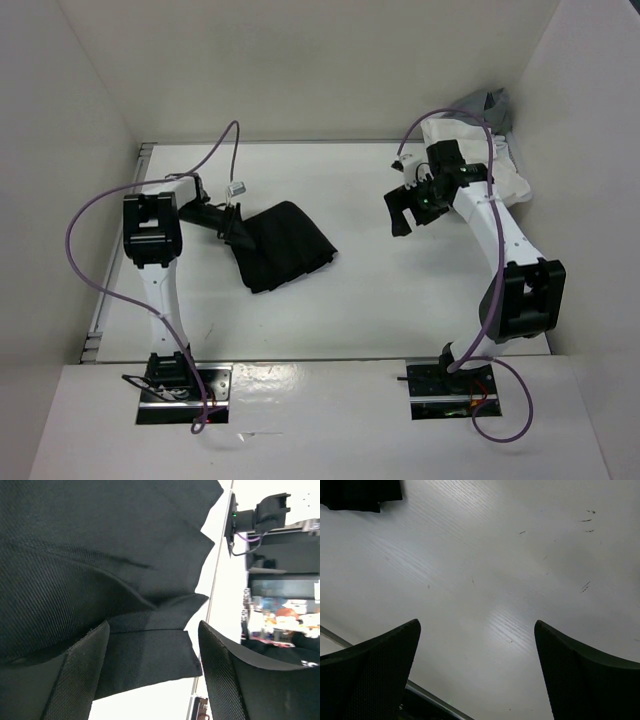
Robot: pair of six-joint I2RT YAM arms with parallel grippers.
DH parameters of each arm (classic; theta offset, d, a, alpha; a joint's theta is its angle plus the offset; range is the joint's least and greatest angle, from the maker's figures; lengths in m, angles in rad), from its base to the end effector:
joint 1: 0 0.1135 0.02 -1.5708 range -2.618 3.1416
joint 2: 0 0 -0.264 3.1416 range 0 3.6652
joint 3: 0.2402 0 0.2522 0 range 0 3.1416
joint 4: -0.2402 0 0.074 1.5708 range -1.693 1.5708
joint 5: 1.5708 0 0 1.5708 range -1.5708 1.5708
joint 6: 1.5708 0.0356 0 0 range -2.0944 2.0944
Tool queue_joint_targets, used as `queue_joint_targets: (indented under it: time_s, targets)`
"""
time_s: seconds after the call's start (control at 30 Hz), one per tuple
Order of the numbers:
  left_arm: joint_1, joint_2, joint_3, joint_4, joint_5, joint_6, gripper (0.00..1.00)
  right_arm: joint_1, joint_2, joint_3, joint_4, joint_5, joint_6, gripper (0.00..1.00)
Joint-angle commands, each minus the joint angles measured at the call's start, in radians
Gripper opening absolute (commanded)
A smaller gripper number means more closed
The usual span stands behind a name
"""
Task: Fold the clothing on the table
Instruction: Fold the skirt
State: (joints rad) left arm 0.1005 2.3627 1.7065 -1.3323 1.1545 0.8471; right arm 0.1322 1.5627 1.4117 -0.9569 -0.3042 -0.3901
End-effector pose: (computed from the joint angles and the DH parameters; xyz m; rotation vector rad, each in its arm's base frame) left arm 0.4040 0.0080 0.1162 0.5760 2.3937 -1.6492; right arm 0.3131 0.0524 0.3034 -0.7702 2.5143 0.3198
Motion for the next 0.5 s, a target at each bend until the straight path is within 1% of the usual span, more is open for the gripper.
queue_joint_targets:
  time_s: [0.0,0.03,0.07,0.1,0.13,0.17,0.2,0.27,0.3,0.33,0.4,0.47]
  targets:
    - [-0.007,-0.155,0.047,0.033,0.002,-0.038,0.79,0.0,-0.053,0.006,0.026,-0.032,0.007,0.98]
    - [-0.007,-0.19,0.076,0.033,-0.009,-0.068,0.79,0.0,-0.062,0.006,0.026,-0.032,0.007,0.98]
    - [-0.021,-0.26,0.094,0.033,-0.009,-0.1,0.8,0.0,-0.062,0.015,0.026,-0.047,0.007,0.98]
    - [-0.033,-0.296,0.113,0.033,-0.024,-0.159,0.8,0.0,-0.062,0.015,0.026,-0.067,-0.004,0.98]
    - [-0.033,-0.363,0.155,0.033,-0.036,-0.19,0.82,0.0,-0.072,0.024,0.017,-0.076,-0.004,0.98]
    - [-0.042,-0.396,0.177,0.033,-0.036,-0.221,0.82,0.0,-0.072,0.024,0.017,-0.085,-0.004,0.98]
    - [-0.042,-0.428,0.197,0.033,-0.05,-0.271,0.86,0.0,-0.072,0.035,0.017,-0.095,-0.004,0.98]
    - [-0.033,-0.514,0.25,0.033,-0.073,-0.316,0.88,0.0,-0.072,0.047,0.006,-0.127,-0.013,0.98]
    - [-0.033,-0.54,0.251,0.033,-0.096,-0.345,0.92,0.0,-0.072,0.047,-0.003,-0.159,-0.013,0.98]
    - [-0.021,-0.566,0.26,0.033,-0.11,-0.345,0.94,0.0,-0.072,0.058,-0.003,-0.179,-0.024,0.98]
    - [0.016,-0.641,0.246,0.033,-0.157,-0.355,0.96,0.0,-0.072,0.058,-0.014,-0.214,-0.024,0.98]
    - [0.057,-0.713,0.176,0.042,-0.179,-0.365,0.97,0.0,-0.072,0.058,-0.014,-0.259,-0.035,0.98]
